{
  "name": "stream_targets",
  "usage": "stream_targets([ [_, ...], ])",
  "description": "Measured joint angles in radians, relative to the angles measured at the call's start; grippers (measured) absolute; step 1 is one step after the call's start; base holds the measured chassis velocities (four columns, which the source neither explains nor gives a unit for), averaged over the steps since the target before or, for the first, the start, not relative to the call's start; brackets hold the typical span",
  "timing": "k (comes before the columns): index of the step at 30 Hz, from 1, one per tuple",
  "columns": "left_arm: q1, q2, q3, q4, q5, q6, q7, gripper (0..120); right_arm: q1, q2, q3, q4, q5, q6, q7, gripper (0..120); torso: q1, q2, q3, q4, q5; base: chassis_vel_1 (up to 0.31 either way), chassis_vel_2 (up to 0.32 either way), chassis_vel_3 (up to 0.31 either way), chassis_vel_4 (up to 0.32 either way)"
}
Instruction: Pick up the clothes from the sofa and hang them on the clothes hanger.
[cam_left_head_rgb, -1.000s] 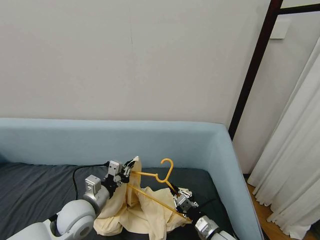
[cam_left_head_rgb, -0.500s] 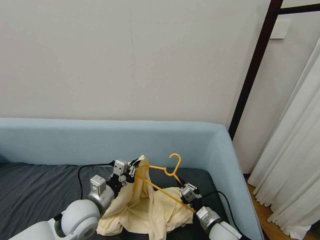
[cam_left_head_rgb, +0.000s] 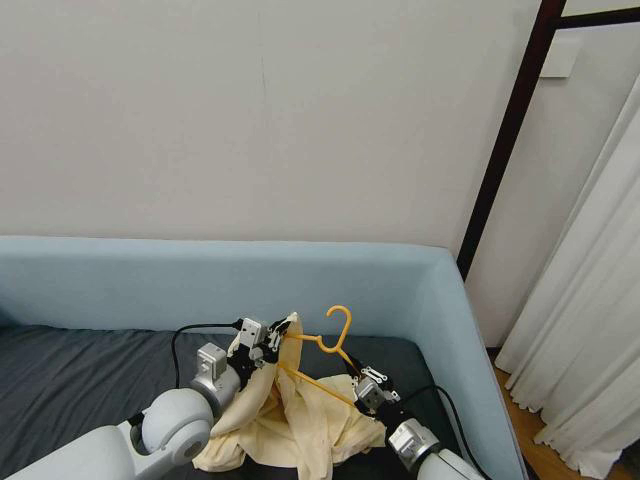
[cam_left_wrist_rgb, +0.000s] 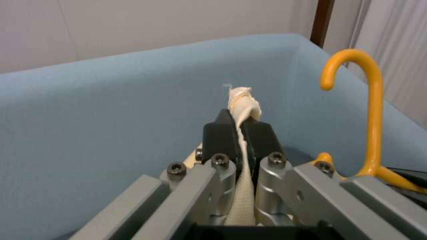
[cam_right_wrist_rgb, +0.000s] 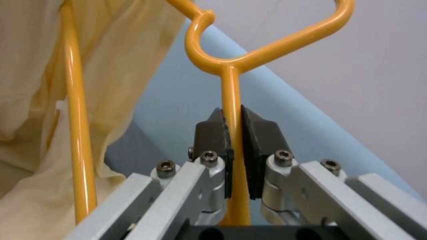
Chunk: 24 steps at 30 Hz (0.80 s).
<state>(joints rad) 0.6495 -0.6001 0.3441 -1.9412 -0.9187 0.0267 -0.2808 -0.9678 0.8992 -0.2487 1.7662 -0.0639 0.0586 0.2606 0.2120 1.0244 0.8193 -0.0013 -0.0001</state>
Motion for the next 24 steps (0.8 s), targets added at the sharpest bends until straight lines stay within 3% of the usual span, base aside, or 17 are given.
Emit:
stream_targets([
  [4, -0.117, -0.016, 0.092, 0.006, -0.029, 0.009, -0.001, 0, -0.022, -0.012, 0.016, 0.011, -0.033, 0.017, -0.013, 4, 0.0, 0.0, 0.0, -0.0003, 0.0001, 0.0, 0.0, 0.0, 0.0],
  [12, -0.204, -0.053, 0.171, -0.035, -0.061, 0.032, -0.022, 0, -0.023, -0.025, 0.037, 0.012, -0.022, 0.025, -0.017, 4, 0.0, 0.0, 0.0, -0.0005, 0.0002, 0.0, 0.0, 0.0, 0.0],
  [24, -0.107, -0.054, 0.159, -0.06, -0.012, 0.029, -0.012, 0, -0.022, -0.042, 0.047, 0.088, 0.006, 0.01, -0.022, 4, 0.0, 0.0, 0.0, 0.0, -0.0001, 0.0, 0.0, 0.0, 0.0],
])
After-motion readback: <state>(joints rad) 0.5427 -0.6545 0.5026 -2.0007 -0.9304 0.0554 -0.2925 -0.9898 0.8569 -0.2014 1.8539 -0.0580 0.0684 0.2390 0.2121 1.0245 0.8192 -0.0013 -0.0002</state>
